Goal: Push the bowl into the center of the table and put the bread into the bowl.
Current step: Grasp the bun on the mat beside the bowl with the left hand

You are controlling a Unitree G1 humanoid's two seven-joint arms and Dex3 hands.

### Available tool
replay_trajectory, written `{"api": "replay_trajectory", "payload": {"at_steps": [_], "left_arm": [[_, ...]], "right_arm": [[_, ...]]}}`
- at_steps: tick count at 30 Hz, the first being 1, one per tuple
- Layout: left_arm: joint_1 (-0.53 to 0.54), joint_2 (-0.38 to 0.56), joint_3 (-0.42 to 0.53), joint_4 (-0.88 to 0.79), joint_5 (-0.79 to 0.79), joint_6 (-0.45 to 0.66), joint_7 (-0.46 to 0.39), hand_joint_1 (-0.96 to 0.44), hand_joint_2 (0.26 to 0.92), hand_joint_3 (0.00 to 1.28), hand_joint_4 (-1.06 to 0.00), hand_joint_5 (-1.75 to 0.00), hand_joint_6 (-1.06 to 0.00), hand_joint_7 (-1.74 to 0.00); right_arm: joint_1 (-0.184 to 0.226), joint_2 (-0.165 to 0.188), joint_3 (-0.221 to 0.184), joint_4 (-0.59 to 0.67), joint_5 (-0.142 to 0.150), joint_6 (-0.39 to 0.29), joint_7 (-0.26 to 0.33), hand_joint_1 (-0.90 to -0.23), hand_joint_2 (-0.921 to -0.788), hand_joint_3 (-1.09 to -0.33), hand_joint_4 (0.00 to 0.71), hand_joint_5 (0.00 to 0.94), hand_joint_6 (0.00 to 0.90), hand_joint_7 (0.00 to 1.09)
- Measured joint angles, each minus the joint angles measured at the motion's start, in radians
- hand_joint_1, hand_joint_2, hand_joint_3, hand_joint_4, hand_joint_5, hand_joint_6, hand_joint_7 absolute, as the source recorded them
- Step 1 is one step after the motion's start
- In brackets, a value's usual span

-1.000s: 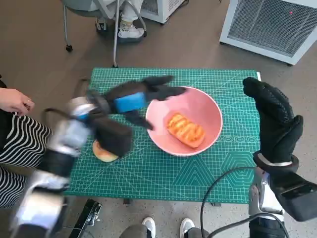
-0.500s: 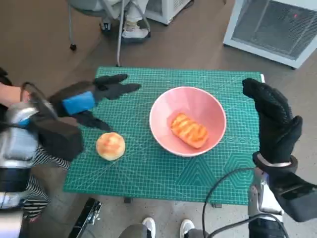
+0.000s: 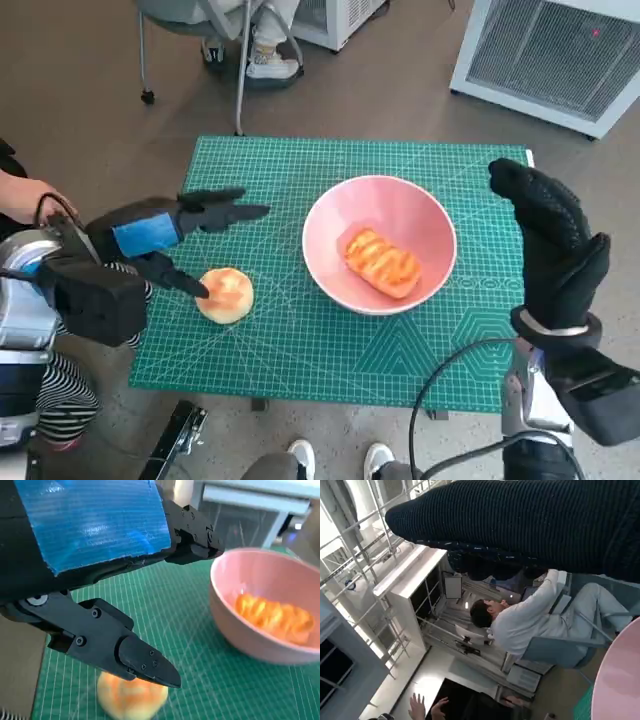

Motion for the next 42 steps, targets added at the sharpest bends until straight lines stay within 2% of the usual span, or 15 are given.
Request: {"api": "replay_trajectory", "payload": {"at_steps": [8,21,37,42], "left_arm": [[0.008,-0.008,-0.023,0.037,0.051,0.017,0.015,-0.21,0.758,0.00,-0.12,0.00,-0.27,-0.02],[-0.002,-0.067,-0.104,0.198,0.146,0.020,0.070,-0.20,0.749,0.00,-0.14,-0.01,-0.27,-0.01],[-0.045,-0.105,-0.152,0.276,0.237,0.057,0.151,-0.17,0.754,0.00,-0.21,-0.02,-0.30,-0.02],[-0.044,-0.115,-0.168,0.296,0.260,0.061,0.169,-0.16,0.756,0.00,-0.27,-0.04,-0.33,-0.03]], "right_arm": [[0.000,-0.006,-0.001,0.003,0.017,0.000,0.008,-0.693,-0.921,-0.751,0.123,0.002,0.007,0.52],[0.000,-0.012,-0.003,-0.012,0.019,0.007,0.012,-0.683,-0.921,-0.754,0.122,0.001,0.004,0.52],[0.008,-0.030,-0.014,-0.046,0.019,0.036,0.012,-0.692,-0.921,-0.753,0.120,0.000,-0.001,0.51],[0.009,-0.032,-0.016,-0.054,0.019,0.044,0.012,-0.692,-0.921,-0.753,0.120,0.000,-0.001,0.51]]}}
